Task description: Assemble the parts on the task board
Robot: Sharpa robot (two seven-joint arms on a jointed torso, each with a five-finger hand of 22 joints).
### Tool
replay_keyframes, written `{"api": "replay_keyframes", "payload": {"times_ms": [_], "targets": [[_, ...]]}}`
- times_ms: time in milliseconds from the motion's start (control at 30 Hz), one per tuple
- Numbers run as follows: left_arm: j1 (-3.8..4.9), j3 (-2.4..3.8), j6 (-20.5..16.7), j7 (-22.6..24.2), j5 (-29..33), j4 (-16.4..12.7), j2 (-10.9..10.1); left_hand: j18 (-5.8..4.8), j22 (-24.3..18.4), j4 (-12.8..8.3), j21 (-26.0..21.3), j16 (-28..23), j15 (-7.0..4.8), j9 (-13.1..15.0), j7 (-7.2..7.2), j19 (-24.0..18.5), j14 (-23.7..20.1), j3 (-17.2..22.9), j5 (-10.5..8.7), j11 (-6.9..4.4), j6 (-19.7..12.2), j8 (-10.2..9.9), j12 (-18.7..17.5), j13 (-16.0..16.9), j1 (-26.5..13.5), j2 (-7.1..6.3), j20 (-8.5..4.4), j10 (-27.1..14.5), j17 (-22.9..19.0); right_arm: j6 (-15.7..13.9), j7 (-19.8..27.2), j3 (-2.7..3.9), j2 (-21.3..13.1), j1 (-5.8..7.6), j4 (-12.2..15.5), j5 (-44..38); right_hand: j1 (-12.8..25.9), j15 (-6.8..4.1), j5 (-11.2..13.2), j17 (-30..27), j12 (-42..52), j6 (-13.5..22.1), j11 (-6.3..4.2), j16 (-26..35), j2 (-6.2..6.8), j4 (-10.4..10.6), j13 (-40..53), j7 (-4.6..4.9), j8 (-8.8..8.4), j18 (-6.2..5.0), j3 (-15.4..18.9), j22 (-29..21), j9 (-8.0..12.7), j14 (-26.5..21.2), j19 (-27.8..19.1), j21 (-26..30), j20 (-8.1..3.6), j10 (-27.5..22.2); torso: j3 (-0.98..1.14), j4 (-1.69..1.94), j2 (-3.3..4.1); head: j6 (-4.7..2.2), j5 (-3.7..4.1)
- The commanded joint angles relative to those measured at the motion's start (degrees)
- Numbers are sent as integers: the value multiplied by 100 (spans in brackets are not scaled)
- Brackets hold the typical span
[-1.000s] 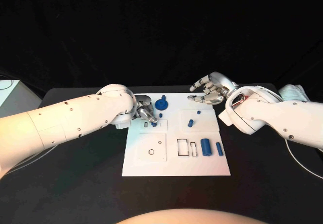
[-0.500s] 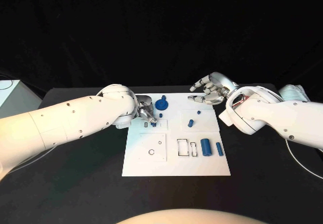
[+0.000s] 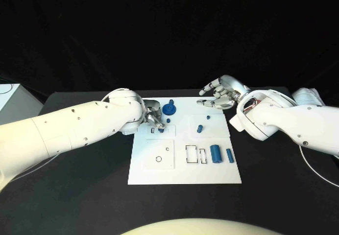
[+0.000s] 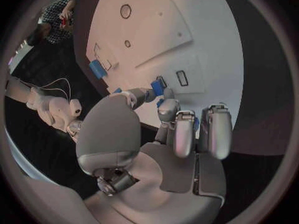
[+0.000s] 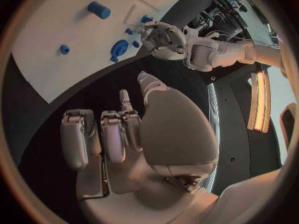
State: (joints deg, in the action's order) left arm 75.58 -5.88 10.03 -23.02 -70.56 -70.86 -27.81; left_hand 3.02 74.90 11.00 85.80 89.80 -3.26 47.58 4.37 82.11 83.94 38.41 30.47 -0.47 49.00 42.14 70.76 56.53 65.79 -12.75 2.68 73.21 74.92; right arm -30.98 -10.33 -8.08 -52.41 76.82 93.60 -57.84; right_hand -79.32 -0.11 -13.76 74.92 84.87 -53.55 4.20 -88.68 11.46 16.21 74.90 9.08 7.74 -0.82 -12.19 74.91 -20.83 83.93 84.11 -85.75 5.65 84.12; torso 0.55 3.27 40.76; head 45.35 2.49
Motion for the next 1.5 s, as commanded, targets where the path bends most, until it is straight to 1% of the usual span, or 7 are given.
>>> {"api": "replay_keyframes", "payload": {"times_ms": [33,233,467,700,867,1267,1500], "targets": [[-23,-20,32,48,-78,9,21,-47,411,-1166,29,20,-27,-15,-31,31,606,1118,26,13,61,15,-1,-6,49,17,8,-1,1508,68,22,3,-2,-3,2,-16,35,14,-34,1107,-18,29,11,22,4,18,1083,2,37,-35,4,1189,-6,510,369,25,29,132,-2,1,4,6,0],[-26,-28,134,38,-79,10,14,-47,411,-1166,29,20,-26,-14,-30,30,606,1116,23,13,65,6,-7,-11,52,15,8,-2,1508,71,21,3,-1,-4,-2,-16,35,14,-34,1107,-18,29,11,22,4,18,1083,2,37,-35,4,1189,-6,510,369,25,29,132,-2,1,1,16,1],[-29,-29,351,30,-54,0,-10,-45,404,-1168,26,20,-26,-13,-30,25,606,1116,21,14,67,2,-10,-14,56,14,8,-3,1508,74,22,3,1,-4,-6,-16,35,14,-34,1107,-18,29,11,22,4,18,1083,2,37,-35,4,1189,-6,510,369,25,29,132,-2,1,3,21,8],[-30,-30,416,6,-34,0,-18,-45,403,-1170,26,20,-25,-12,-30,24,606,1116,21,14,69,0,4,12,59,12,9,9,1508,74,22,3,0,-5,-5,-16,35,14,-34,1107,-18,29,11,22,4,18,1083,2,37,-35,4,1189,-6,510,369,25,29,132,0,2,2,24,9],[-30,-30,418,-13,-29,6,-23,-45,403,-1170,26,20,-25,-12,-30,24,606,1116,21,14,69,0,4,12,59,12,9,9,1508,74,20,3,-4,-5,-3,-16,41,12,-32,1103,-14,41,10,24,-6,17,1085,1,52,-34,16,1191,-6,509,372,23,27,136,-1,7,1,29,14],[-30,-29,315,-63,64,23,-9,-41,385,-1168,19,20,-24,-9,-28,11,606,1115,19,16,77,-8,1,14,61,12,10,10,1508,70,23,3,-2,-5,-5,-16,42,12,-31,1101,-13,43,10,25,-7,17,1086,1,54,-37,18,1185,-6,509,368,32,26,137,-2,1,1,28,17],[-29,-29,230,-88,271,39,-7,-35,357,-1037,1,20,-15,32,-38,-12,606,977,-9,16,64,-54,3,38,-58,27,27,46,1508,67,24,3,-4,-5,-6,-16,46,12,-31,1103,-15,44,10,24,-8,19,1084,1,55,-36,20,1186,-5,509,368,31,26,135,1,5,0,36,25]]}}
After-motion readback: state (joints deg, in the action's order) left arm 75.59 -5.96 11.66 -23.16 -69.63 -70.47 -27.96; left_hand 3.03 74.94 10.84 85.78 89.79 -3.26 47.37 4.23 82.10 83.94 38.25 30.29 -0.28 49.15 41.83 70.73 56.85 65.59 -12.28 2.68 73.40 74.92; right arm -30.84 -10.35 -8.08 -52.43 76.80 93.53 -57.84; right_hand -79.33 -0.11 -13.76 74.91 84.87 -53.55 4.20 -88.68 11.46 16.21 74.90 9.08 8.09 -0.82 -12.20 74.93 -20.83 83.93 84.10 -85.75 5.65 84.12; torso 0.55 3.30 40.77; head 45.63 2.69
